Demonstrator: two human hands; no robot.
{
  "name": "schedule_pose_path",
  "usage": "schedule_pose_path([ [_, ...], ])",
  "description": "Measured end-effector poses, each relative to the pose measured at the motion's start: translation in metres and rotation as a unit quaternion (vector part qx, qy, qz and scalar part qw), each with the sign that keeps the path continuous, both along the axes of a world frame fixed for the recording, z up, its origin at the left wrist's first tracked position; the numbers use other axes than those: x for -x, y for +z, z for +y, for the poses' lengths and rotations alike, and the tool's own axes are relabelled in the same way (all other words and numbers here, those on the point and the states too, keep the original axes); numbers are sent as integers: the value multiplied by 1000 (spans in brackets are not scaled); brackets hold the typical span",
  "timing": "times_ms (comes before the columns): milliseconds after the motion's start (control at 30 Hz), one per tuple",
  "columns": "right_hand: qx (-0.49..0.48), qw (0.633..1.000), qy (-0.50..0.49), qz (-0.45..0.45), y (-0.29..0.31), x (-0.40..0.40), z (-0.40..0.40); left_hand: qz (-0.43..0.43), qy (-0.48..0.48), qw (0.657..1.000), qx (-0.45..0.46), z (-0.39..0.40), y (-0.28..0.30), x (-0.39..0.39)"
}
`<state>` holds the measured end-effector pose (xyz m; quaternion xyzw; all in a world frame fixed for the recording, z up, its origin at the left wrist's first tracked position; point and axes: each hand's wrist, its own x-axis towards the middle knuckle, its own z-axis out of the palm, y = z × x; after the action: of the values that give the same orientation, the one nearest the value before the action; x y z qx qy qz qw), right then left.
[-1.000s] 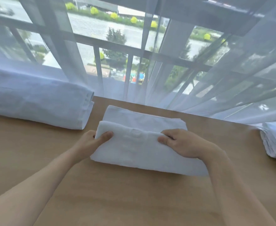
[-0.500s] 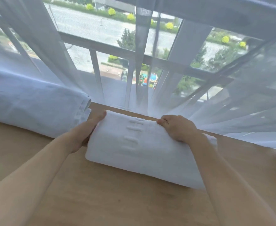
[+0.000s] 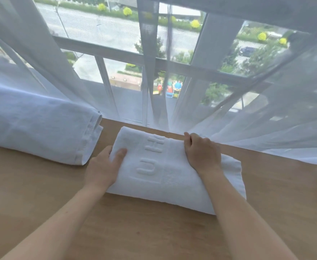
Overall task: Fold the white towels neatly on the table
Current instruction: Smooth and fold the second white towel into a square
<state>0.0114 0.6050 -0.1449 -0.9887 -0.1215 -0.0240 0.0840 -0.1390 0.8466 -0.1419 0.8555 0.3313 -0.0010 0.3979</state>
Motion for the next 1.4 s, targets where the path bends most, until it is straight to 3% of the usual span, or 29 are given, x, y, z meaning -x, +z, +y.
schedule_pose_path([
  [167, 44, 999, 13, 1, 21, 7, 8, 36, 6, 997, -72, -10, 2, 1],
  [300, -19, 1000, -10, -15, 41, 41, -1, 54, 10, 995, -83, -12, 5, 2],
  [433, 59, 990, -105, 71, 40, 76, -22, 56, 29, 996, -69, -13, 5, 0],
  [533, -47, 963, -224, 141, 39, 73, -48, 65, 40, 996, -42, -12, 3, 0],
  [633, -172, 937, -256, 166, 40, 63, -62, 82, 49, 995, 2, -5, 6, -11],
  [767, -179, 942, -247, 139, 41, 53, -68, 98, 39, 994, 18, 5, 14, -33],
  [967, -203, 965, -148, -80, 32, 46, -65, 39, 68, 996, -42, 1, 3, -45],
  [1133, -206, 960, -188, 0, 19, 40, -57, 68, 94, 989, -90, -10, -1, -39],
  [1200, -192, 963, -189, 28, 26, 38, -58, 43, 93, 989, -104, -14, 8, -40],
  [1267, -113, 974, -193, 39, 33, 39, -58, -26, 49, 981, -188, -20, 15, -35],
  [1333, -30, 986, -164, 1, 38, 52, -46, -131, -31, 959, -249, -39, 25, -31],
  [1400, -60, 995, -78, -26, 42, 69, -20, -190, -163, 939, -236, -70, 32, -31],
])
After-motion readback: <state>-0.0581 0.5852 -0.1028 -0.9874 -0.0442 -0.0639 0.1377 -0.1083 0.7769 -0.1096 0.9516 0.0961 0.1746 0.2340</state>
